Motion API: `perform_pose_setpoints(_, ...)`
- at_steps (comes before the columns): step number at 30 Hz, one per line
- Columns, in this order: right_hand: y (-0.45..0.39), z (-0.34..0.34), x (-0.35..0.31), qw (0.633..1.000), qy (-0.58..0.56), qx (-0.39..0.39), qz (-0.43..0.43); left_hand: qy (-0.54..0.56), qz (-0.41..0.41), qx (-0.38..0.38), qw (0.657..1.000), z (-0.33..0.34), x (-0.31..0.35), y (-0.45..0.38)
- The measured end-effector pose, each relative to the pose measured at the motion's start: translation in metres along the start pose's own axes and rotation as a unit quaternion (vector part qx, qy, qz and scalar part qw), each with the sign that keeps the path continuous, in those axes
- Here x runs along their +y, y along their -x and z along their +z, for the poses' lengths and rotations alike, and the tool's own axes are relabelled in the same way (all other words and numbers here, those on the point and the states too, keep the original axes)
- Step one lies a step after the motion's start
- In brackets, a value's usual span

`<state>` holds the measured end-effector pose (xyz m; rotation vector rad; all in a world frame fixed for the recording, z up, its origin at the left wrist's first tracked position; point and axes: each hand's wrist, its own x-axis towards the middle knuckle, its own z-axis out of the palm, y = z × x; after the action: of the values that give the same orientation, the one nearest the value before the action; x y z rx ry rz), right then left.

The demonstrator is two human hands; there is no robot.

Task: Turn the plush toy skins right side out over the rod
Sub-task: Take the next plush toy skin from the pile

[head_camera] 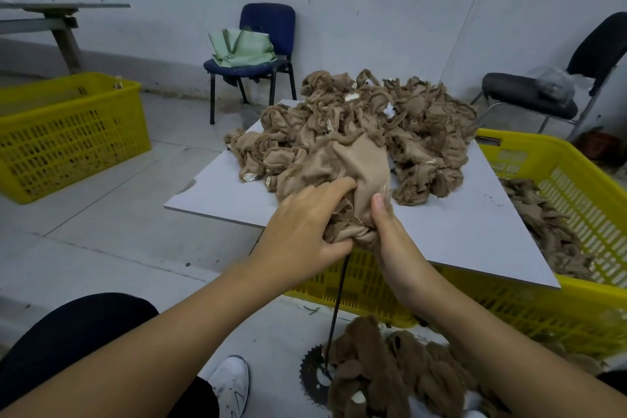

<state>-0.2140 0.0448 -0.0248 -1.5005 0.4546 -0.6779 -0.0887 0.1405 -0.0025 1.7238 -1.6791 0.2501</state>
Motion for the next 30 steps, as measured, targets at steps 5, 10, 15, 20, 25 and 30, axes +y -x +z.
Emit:
perform_pose_setpoints(5,-0.002,-0.001,-0.001,1.0,0.007,-0.005,0.022,-0.033,-0.001,0.012,0.999,0.003,0.0,0.0)
perform_pose_setpoints(10,-0.002,0.0,0.0,0.996,-0.067,0.016,0.048,0.039,0.02,0.038,0.998,0.004,0.002,-0.001)
perform_pose_setpoints(15,-0.002,0.002,-0.005,0.985,-0.15,0.035,0.071,0.134,-0.04,0.081,0.987,0.01,0.005,0.003)
perform_pose_setpoints(20,-0.002,0.004,-0.006,0.976,-0.188,0.049,0.094,0.128,-0.032,0.079,0.988,0.009,0.007,0.001)
perform_pose_setpoints(25,0.0,0.002,-0.008,0.973,-0.185,0.07,0.121,0.096,-0.022,0.045,0.994,0.005,0.005,0.0)
perform_pose_setpoints(30,-0.001,0.0,-0.012,0.976,-0.138,0.092,0.143,0.111,-0.046,0.044,0.992,0.007,0.003,0.002)
